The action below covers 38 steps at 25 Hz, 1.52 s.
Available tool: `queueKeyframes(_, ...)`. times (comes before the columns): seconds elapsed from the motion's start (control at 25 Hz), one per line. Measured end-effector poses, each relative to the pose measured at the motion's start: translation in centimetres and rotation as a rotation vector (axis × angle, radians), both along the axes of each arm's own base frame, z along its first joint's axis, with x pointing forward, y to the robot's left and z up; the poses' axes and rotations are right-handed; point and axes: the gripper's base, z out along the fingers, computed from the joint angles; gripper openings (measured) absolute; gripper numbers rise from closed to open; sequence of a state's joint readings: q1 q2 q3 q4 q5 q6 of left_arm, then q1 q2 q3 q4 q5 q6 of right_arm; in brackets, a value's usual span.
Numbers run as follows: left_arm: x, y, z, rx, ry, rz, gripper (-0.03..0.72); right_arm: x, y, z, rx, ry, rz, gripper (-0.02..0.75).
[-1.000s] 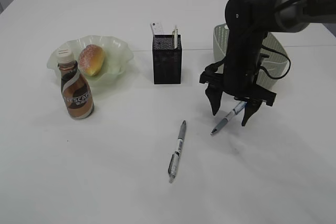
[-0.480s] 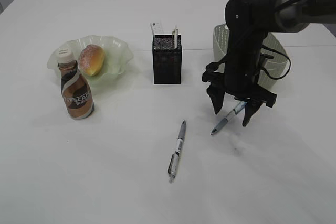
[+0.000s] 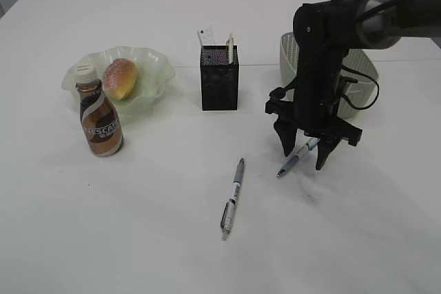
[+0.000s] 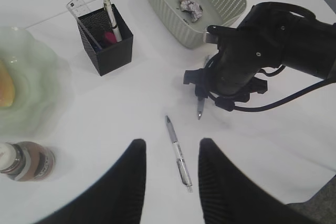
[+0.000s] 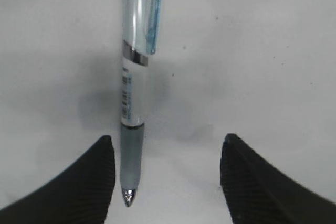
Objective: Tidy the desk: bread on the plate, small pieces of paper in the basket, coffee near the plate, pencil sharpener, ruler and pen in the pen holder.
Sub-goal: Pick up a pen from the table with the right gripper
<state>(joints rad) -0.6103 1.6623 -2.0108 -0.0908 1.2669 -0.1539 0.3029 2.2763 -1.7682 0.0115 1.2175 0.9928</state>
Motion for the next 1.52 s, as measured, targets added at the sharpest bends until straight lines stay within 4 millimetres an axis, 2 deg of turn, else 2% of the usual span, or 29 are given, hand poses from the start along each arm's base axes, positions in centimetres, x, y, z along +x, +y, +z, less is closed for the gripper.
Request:
queueKeyframes(0.72,0.0,0.0,0.0,0.0,0.0,0.0,0.246,0.4,0.0,0.0,-0.004,-0.049,-0.012,0.488)
queueKeyframes(1.12,0.0,0.0,0.0,0.0,0.0,0.0,0.246,0.4,0.0,-1.0,-0.004,-0.026,-0.015,0.488)
queueKeyframes(1.52,0.0,0.0,0.0,0.0,0.0,0.0,0.246,0.4,0.0,-1.0,-0.004,-0.027,-0.02,0.488)
